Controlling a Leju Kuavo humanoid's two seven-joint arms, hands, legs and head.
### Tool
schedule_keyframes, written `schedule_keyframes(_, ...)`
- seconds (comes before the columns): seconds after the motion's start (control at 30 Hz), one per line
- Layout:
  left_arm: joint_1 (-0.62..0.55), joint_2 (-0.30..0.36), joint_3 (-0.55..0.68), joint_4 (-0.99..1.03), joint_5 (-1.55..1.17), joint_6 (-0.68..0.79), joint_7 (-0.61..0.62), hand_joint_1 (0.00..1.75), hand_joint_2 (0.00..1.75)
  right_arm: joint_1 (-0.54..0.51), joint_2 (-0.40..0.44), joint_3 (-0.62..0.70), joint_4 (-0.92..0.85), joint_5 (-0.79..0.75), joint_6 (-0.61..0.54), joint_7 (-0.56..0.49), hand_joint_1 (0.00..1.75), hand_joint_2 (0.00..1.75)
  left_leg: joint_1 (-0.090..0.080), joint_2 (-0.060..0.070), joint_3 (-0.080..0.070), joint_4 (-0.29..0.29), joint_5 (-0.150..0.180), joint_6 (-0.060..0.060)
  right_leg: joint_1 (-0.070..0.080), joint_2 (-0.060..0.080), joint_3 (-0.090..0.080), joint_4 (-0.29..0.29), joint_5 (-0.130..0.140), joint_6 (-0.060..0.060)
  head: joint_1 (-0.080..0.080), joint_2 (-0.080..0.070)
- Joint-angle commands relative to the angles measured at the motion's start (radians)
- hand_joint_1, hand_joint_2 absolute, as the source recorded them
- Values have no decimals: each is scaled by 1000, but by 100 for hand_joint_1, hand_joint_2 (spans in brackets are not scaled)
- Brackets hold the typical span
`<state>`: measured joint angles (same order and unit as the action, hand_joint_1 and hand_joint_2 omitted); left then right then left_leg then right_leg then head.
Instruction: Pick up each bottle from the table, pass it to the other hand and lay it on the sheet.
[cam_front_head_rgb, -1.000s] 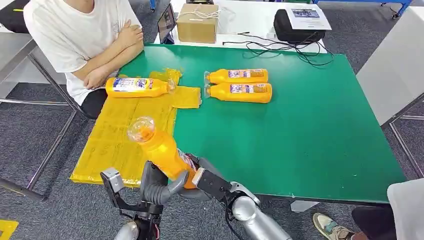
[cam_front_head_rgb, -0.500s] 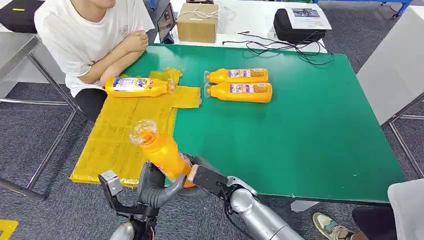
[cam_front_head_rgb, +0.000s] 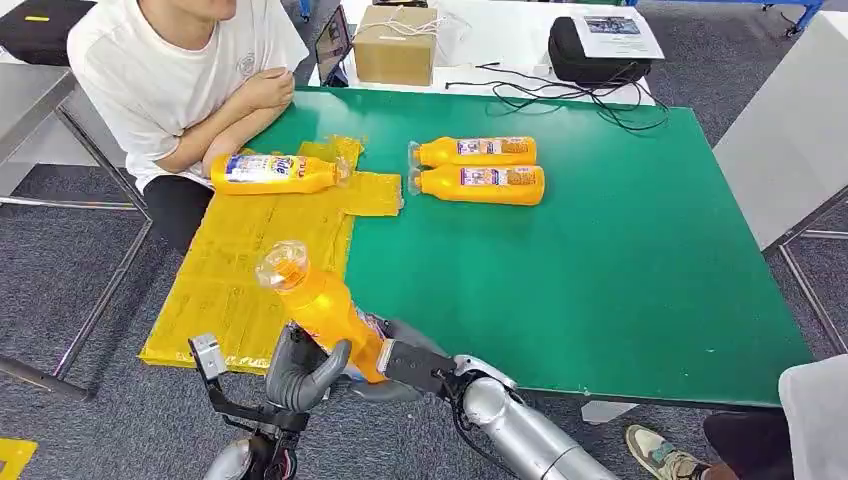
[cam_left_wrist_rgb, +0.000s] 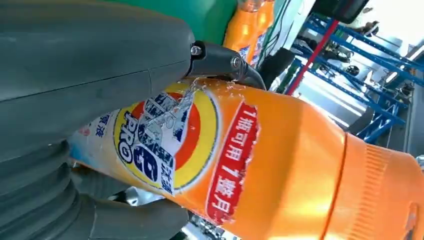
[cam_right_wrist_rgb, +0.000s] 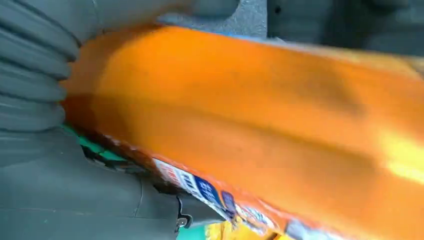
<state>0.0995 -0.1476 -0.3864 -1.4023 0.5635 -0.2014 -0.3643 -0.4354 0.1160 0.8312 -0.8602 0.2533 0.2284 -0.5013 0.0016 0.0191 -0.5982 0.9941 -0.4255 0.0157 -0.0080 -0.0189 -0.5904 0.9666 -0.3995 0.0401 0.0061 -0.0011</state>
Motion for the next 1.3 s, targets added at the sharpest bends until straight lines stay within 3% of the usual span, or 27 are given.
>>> schedule_keyframes(0.03,-22,-6,-52,18,22,-65,10,175,175,61,26,36,-86,28,-96,-27,0,0,1,-2,4,1,-3,-1,0,1,4,1,-3,-1,0,0)
schedule_keyframes(0.67,-23,-8,-50,22,23,-67,9,175,175,65,29,21,-88,28,-107,-33,0,0,0,-1,3,1,-2,-1,0,2,3,1,-3,-1,0,0)
schedule_keyframes(0.77,-27,-7,-33,0,29,-73,4,175,175,144,41,-95,-177,7,-209,-108,0,0,0,-2,3,1,-2,-1,0,1,3,1,-3,-1,0,0)
schedule_keyframes(0.93,-21,17,0,-55,0,-17,39,175,175,215,50,-274,-202,-21,-294,-91,0,0,0,-2,1,0,-1,-1,0,0,1,0,-1,-1,0,0)
schedule_keyframes(1.07,-48,62,22,-35,-255,172,45,175,175,285,54,-407,-270,-44,-369,-125,0,0,0,-4,3,0,-1,-1,0,-2,3,0,-2,-1,0,0)
schedule_keyframes(1.1,-65,81,35,-3,-391,298,81,175,175,333,90,-520,-342,-51,-530,-160,0,0,0,-5,1,-1,0,-1,0,-3,2,0,-2,-1,0,0)
schedule_keyframes(1.13,-82,96,69,25,-409,304,74,175,175,365,68,-570,-419,-80,-557,-140,0,0,0,-5,3,-1,-1,-1,0,-2,3,0,-2,-1,0,0)
schedule_keyframes(1.3,-103,123,146,19,-648,338,57,175,175,402,88,-740,-449,-107,-555,-130,0,0,1,-6,4,-1,-1,-2,0,-3,4,0,-3,-2,0,0)
